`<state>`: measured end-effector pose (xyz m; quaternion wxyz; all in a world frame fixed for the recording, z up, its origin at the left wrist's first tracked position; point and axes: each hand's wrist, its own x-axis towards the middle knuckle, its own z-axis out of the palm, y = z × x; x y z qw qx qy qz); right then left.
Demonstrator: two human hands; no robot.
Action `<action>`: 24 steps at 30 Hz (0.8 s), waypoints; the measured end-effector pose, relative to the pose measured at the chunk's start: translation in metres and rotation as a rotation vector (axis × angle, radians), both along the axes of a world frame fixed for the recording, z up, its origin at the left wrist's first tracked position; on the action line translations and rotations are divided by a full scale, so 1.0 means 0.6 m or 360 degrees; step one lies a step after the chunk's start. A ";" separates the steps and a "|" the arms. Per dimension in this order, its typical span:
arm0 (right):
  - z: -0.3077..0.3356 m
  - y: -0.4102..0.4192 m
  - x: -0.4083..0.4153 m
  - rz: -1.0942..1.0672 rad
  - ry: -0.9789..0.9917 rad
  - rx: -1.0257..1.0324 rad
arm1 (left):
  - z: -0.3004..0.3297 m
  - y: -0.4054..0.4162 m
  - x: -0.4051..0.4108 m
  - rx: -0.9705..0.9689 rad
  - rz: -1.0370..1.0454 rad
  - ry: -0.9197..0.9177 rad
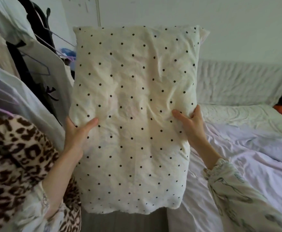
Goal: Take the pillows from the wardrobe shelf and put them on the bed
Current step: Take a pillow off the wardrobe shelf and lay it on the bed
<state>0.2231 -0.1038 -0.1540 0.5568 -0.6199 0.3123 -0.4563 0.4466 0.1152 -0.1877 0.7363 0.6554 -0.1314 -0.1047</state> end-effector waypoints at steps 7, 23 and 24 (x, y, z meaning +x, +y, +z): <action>0.009 -0.163 0.140 -0.0145 0.0043 0.0026 | 0.015 -0.189 0.160 0.0033 -0.0078 -0.0008; -0.003 -0.661 0.380 -0.0184 -0.0034 0.0111 | 0.027 -0.716 0.425 0.0057 -0.0215 -0.0058; 0.002 -0.694 0.389 -0.0189 -0.0048 0.0109 | 0.030 -0.753 0.438 0.0055 -0.0225 -0.0051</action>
